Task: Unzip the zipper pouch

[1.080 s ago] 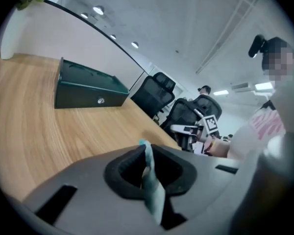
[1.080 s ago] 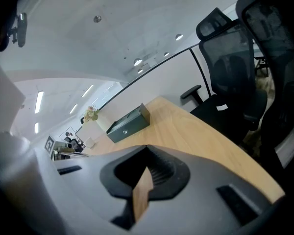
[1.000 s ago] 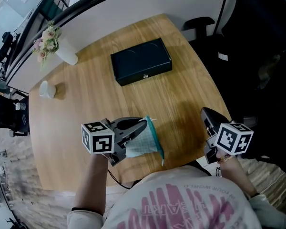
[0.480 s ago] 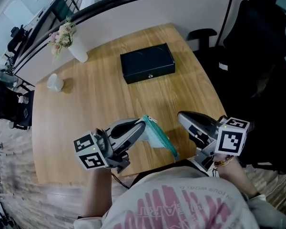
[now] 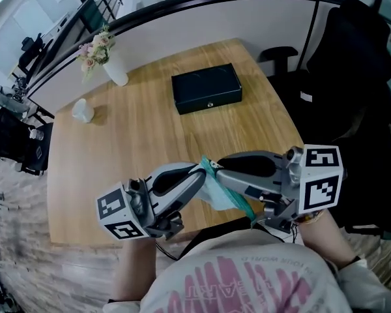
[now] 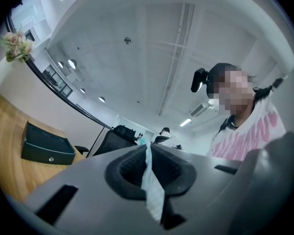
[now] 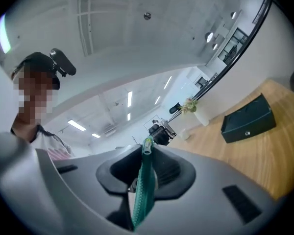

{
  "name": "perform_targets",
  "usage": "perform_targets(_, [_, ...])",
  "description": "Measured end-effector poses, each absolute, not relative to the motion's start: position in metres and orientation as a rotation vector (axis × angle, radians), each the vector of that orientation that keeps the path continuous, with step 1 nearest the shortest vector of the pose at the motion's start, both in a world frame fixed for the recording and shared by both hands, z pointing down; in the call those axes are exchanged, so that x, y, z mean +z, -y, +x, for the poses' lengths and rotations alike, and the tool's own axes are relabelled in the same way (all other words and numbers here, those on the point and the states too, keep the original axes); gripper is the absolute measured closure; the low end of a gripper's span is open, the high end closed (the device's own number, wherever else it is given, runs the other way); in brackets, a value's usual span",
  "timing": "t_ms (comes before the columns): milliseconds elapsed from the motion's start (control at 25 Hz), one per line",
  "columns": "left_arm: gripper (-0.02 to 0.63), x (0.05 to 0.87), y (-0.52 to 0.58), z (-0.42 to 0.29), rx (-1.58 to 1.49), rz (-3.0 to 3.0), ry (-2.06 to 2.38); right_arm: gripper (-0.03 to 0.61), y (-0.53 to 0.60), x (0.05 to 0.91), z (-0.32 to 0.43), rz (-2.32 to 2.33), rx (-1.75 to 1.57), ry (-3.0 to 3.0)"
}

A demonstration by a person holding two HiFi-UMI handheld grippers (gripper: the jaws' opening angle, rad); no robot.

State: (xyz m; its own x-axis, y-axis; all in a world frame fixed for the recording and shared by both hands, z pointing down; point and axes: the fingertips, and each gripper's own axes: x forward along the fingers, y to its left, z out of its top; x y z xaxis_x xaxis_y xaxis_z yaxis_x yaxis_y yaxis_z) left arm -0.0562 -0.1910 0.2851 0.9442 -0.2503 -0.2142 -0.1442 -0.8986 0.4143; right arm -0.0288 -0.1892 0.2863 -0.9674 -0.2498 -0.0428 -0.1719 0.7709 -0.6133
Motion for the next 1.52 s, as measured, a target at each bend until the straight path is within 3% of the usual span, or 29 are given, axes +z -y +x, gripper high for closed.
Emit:
perform_targets(440, [0.594, 0.275, 0.179, -0.057, -0.384, 2.737, 0.304, 0.543, 0.186, 0.265, -0.024, -0.320, -0.878, -2.835])
perform_targets(1520, [0.595, 0.293, 0.197, -0.063, -0.385, 2.462, 0.545, 0.548, 0.195, 0.275, -0.028, -0.431, -0.749, -2.904])
